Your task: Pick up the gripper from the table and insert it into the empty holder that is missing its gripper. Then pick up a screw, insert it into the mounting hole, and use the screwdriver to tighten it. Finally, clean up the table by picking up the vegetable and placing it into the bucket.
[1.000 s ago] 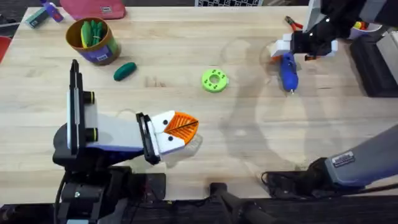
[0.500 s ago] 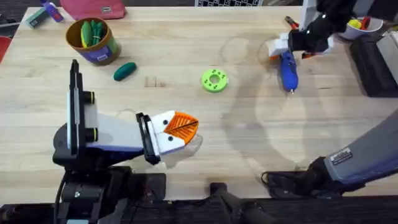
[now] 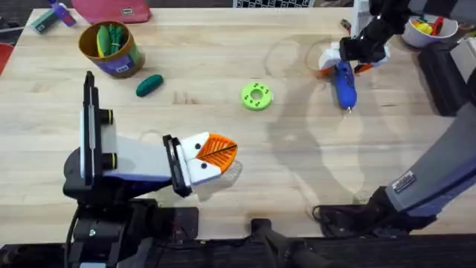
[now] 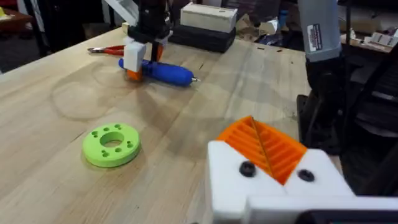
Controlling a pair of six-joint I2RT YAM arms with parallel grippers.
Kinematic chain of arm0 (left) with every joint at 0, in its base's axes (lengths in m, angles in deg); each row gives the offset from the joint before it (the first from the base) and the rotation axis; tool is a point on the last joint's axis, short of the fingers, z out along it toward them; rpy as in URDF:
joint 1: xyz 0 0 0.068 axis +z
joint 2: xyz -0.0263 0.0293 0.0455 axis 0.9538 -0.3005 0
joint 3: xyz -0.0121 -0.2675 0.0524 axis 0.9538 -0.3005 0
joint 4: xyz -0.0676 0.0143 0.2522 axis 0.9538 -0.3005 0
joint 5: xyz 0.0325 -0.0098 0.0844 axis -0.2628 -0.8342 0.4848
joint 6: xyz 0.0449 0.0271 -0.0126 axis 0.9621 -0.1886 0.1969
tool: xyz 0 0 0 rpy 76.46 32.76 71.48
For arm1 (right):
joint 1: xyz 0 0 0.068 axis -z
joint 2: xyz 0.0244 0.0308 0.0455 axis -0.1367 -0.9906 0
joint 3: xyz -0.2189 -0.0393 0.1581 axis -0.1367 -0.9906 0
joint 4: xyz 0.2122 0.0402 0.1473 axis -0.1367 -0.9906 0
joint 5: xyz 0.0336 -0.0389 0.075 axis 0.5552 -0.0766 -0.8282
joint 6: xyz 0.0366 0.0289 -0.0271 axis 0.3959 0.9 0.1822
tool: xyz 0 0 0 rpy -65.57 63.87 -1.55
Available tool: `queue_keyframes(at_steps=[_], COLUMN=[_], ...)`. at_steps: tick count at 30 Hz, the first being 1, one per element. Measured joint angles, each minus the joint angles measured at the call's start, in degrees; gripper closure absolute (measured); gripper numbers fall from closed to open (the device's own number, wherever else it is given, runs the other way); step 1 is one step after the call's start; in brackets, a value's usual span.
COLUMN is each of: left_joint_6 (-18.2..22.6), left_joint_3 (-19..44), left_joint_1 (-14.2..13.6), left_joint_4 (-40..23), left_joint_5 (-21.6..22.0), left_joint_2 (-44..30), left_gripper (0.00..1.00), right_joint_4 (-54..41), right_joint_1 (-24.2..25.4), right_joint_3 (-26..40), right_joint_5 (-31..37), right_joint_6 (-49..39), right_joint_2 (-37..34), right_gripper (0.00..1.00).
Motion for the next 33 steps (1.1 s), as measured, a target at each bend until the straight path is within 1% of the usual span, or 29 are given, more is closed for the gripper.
queue_keyframes(at_steps=[3,5,6,7,8,10,11,12,19,25,26,27,33], left_joint_6=[0.0,0.0,0.0,0.0,0.0,0.0,0.0,0.0,0.0,0.0,0.0,0.0,0.0], left_joint_3=[0.0,0.0,0.0,0.0,0.0,0.0,0.0,0.0,0.0,0.0,0.0,0.0,0.0], left_joint_1=[0.0,0.0,0.0,0.0,0.0,0.0,0.0,0.0,0.0,0.0,0.0,0.0,0.0], left_joint_4=[0.0,0.0,0.0,0.0,0.0,0.0,0.0,0.0,0.0,0.0,0.0,0.0,0.0], left_joint_5=[0.0,0.0,0.0,0.0,0.0,0.0,0.0,0.0,0.0,0.0,0.0,0.0,0.0], left_joint_2=[0.0,0.0,0.0,0.0,0.0,0.0,0.0,0.0,0.0,0.0,0.0,0.0,0.0], left_gripper=[0.991,0.991,0.991,0.991,0.991,0.991,0.991,0.991,0.991,0.991,0.991,0.991,0.991], right_joint_4=[-0.3,-0.4,-0.3,-0.3,-0.3,-0.2,-0.3,-0.2,-1.0,-3.5,-3.1,-2.7,2.9], right_joint_1=[0.0,0.0,0.0,0.0,0.0,0.0,0.0,0.1,-0.1,-0.2,-0.3,-0.4,-2.6], right_joint_3=[0.0,0.0,0.0,0.1,0.1,0.1,0.1,0.1,0.4,1.7,2.4,2.6,3.8], right_joint_5=[0.0,0.0,0.0,0.0,0.1,0.0,0.1,0.0,-0.3,-3.3,-6.4,-7.4,-9.9], right_joint_6=[0.0,-0.1,-0.2,-0.2,-0.4,-0.5,-0.3,-0.1,-0.2,0.7,1.8,2.3,5.7], right_joint_2=[-0.3,-0.4,-0.5,-0.6,-0.7,-0.7,-0.8,-0.9,-0.9,0.3,4.2,6.2,20.1], right_gripper=[0.151,0.248,0.319,0.419,0.581,0.842,0.951,0.977,0.976,0.976,0.976,0.976,0.976])
